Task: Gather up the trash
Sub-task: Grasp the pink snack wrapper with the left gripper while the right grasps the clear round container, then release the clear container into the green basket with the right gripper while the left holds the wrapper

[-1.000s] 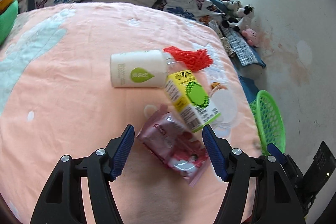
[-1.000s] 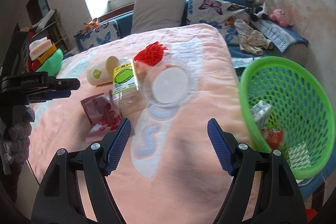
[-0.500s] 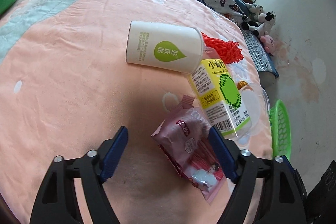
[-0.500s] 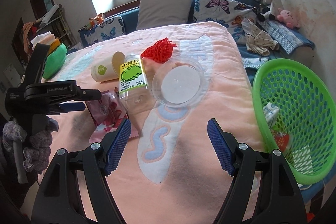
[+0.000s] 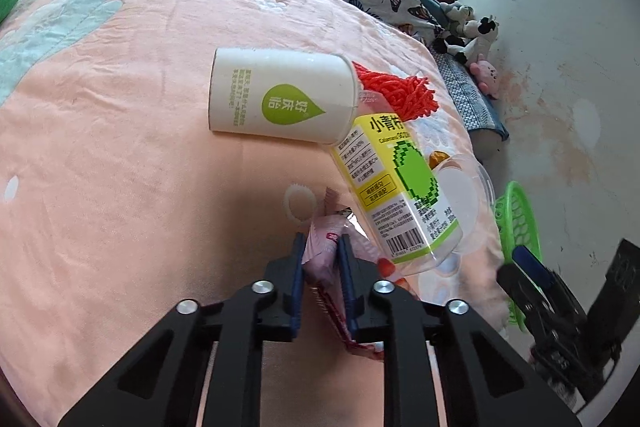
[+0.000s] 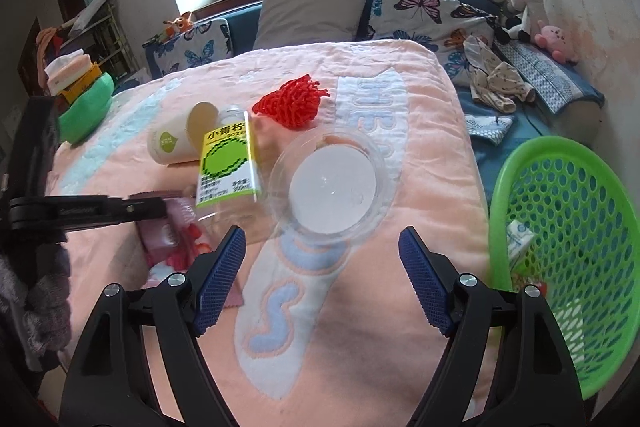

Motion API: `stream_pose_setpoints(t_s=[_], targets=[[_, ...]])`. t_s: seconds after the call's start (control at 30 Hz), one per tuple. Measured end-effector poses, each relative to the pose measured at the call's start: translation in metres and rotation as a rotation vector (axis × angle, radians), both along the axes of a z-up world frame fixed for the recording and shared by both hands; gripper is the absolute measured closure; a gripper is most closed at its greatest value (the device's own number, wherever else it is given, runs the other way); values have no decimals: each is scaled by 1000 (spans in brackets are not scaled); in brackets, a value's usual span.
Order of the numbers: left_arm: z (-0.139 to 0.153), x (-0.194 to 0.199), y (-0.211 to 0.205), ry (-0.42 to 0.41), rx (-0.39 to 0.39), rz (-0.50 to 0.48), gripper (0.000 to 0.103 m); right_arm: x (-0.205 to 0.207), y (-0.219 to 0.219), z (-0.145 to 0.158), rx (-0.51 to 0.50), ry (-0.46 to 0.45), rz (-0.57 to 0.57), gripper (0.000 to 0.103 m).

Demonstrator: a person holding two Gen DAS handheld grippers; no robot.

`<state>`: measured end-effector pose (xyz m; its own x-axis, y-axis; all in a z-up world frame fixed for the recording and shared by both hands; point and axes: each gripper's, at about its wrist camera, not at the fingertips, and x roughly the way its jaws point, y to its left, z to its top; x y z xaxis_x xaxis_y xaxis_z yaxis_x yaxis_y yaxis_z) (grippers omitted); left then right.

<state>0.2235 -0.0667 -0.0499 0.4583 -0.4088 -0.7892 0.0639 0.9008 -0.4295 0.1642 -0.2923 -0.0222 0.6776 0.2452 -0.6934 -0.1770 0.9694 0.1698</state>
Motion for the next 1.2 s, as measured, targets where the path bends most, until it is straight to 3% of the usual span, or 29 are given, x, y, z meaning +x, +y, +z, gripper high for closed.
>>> stream_pose_setpoints(t_s=[0.33,0.7,0.9,1.1,1.2], targets=[[27,-4,26,-63,20,7,91,35,9,-13,-76,32,33,16],[31,2,44,-77,24,25,91,53,17,-35,-126,63,81,14],[34,2,49,-82,22,31,91,55,37,-40,-207,35,102,8],[39,-1,47,-90,16,14,91,64,42,-48,-253,29,88,8],[43,-2,46,-96,9,2,91,63,38,-46,-232,26,74,15]])
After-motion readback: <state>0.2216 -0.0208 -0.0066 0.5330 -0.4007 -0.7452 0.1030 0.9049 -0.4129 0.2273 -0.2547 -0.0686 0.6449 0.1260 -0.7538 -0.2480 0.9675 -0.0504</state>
